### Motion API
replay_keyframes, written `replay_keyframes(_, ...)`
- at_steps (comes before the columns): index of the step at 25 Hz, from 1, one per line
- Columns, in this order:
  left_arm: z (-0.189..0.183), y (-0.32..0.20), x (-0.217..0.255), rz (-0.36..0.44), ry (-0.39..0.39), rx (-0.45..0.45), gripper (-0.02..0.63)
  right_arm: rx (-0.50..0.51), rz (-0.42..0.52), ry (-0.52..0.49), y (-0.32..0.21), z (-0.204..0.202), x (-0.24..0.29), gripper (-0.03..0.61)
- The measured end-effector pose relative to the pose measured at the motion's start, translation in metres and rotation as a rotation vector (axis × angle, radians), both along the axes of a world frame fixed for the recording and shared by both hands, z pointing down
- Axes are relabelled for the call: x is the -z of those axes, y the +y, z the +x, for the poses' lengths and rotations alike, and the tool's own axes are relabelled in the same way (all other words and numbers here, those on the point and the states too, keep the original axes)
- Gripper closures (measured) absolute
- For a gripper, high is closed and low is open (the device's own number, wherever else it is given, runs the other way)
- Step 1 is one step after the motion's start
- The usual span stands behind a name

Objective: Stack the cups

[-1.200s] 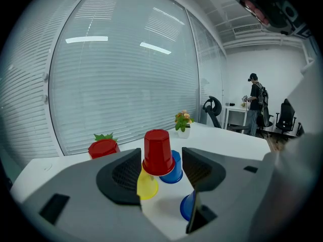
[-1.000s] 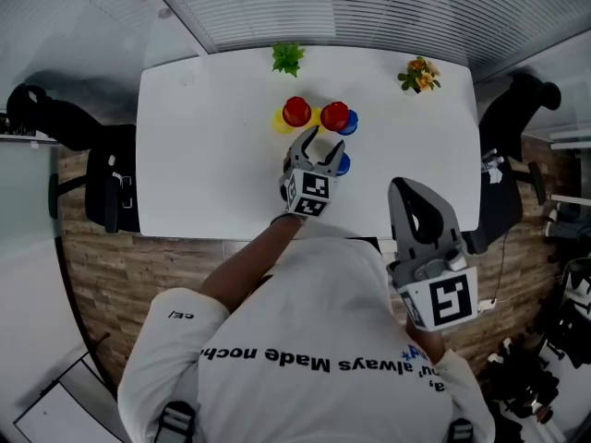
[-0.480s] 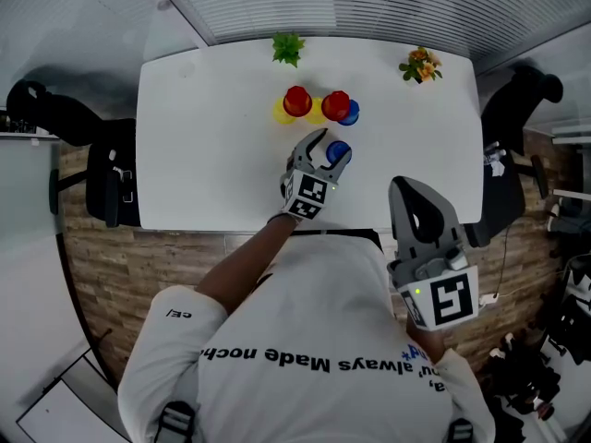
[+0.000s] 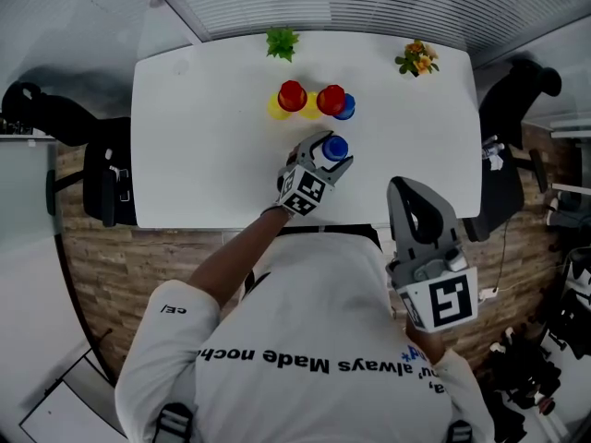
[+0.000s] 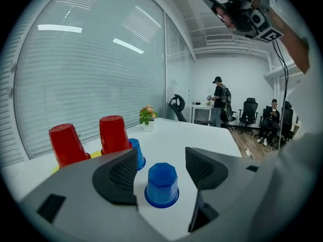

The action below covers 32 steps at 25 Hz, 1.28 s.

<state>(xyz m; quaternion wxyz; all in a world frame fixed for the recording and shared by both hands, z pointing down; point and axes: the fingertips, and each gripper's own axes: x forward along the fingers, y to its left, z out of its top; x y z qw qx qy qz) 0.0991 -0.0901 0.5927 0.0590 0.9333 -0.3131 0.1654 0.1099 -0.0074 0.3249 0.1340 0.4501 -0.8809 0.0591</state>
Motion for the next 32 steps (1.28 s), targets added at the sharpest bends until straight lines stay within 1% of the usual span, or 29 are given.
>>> replay_keyframes(5,0.007,0.005,-0.021,-0.022,-0.036,-0.036,0.308,-0.013,0.003,0.004,-0.001,0.004,0.001,0.571)
replay_keyframes(8,0.005,0.005,-0.036,-0.036,-0.062,-0.036,0.308,-0.014,0.009,0.006,-0.002,0.004,0.004,0.571)
replay_keyframes(12,0.003,0.002,-0.050,-0.047,-0.070,-0.024,0.308,-0.020,0.009,0.012,-0.001,0.005,0.003,0.571)
replay_keyframes(20,0.009,-0.002,-0.059,-0.051,-0.086,0.000,0.310,-0.034,0.004,0.019,-0.003,0.010,0.003,0.571)
replay_keyframes(22,0.009,-0.003,-0.059,-0.052,-0.078,0.007,0.310,-0.038,0.006,0.019,-0.004,0.010,0.004,0.571)
replay_keyframes(23,0.009,-0.003,-0.057,-0.050,-0.073,0.011,0.312,-0.039,0.006,0.020,-0.004,0.010,0.004,0.571)
replay_keyframes(25,0.008,-0.005,-0.055,-0.037,-0.073,0.016,0.348,-0.040,0.004,0.022,-0.003,0.010,0.004,0.571)
replay_keyframes(32,0.002,-0.006,-0.052,-0.025,-0.079,0.026,0.354,-0.038,0.007,0.018,-0.004,0.009,0.004,0.571)
